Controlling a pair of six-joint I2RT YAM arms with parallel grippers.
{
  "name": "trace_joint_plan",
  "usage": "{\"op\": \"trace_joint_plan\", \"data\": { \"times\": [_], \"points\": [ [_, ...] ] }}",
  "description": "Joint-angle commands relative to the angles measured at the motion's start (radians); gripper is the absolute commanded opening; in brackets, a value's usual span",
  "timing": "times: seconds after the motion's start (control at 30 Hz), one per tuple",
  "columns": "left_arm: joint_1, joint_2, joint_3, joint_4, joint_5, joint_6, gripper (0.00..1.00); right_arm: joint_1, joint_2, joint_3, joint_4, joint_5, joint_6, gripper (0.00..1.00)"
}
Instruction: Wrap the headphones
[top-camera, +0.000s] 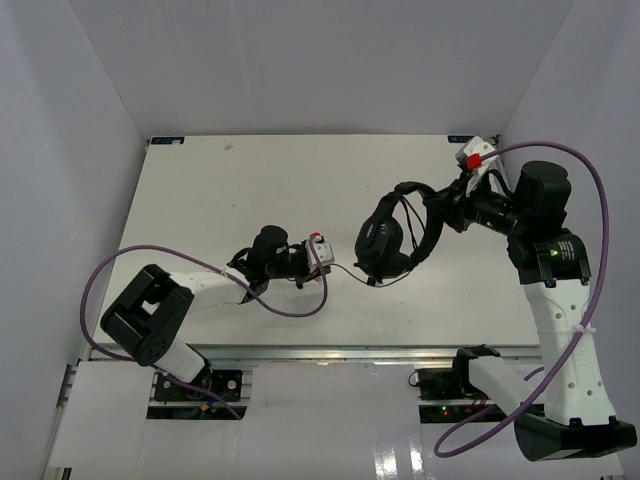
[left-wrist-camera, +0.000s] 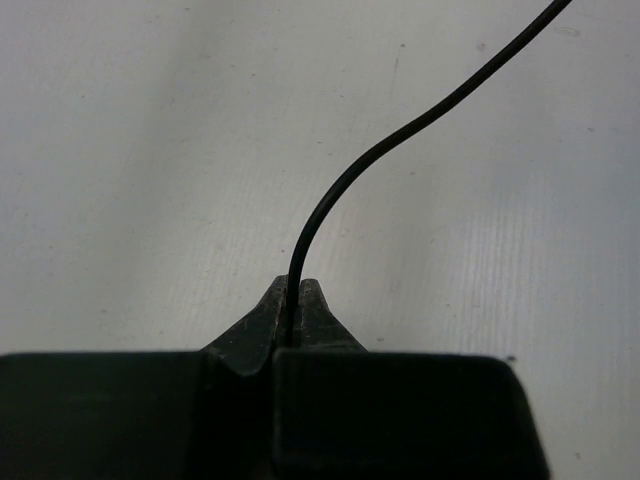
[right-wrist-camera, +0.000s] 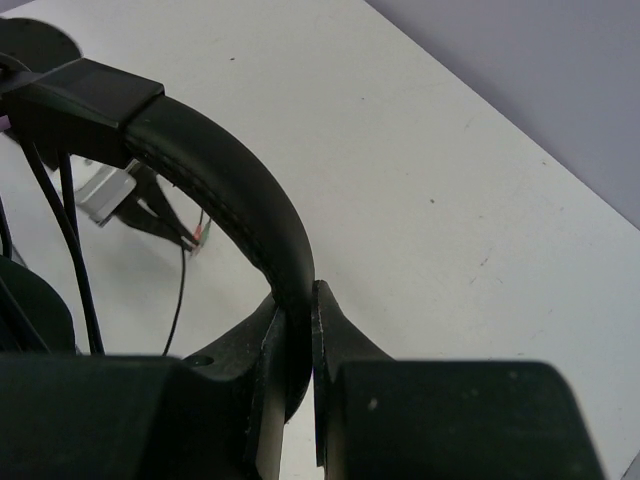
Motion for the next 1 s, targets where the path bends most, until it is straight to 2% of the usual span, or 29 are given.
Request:
{"op": "trace_joint_plan", "data": {
  "times": [0.0,0.2,0.4,0.7,0.97],
  "points": [
    [0.022,0.061,0.108,-0.131,0.043,0.051,0.00,0.000,-0.019,0.013,-0.015,-0.145,-0.026,0.08],
    [0.022,0.171,0.250,-0.186,0.011,0.014,0.00,0.008,-0.024,-0.030,0.051,-0.296,0.129,0.08],
    [0.022,0.255,0.390,-0.330,-0.042,0.038,0.00,0.027,-0.048,-0.074,0.064,-0.336,0.132,0.08],
    [0.022,0.324,0.486,-0.444,-0.111,0.054,0.00,0.063,-0.073,-0.095,0.038,-0.247,0.073,0.08],
    [0.065,0.325,0.573,-0.542,-0.176,0.026,0.00,0.102,-0.093,-0.097,-0.069,-0.116,-0.130,0.08]
  ]
}}
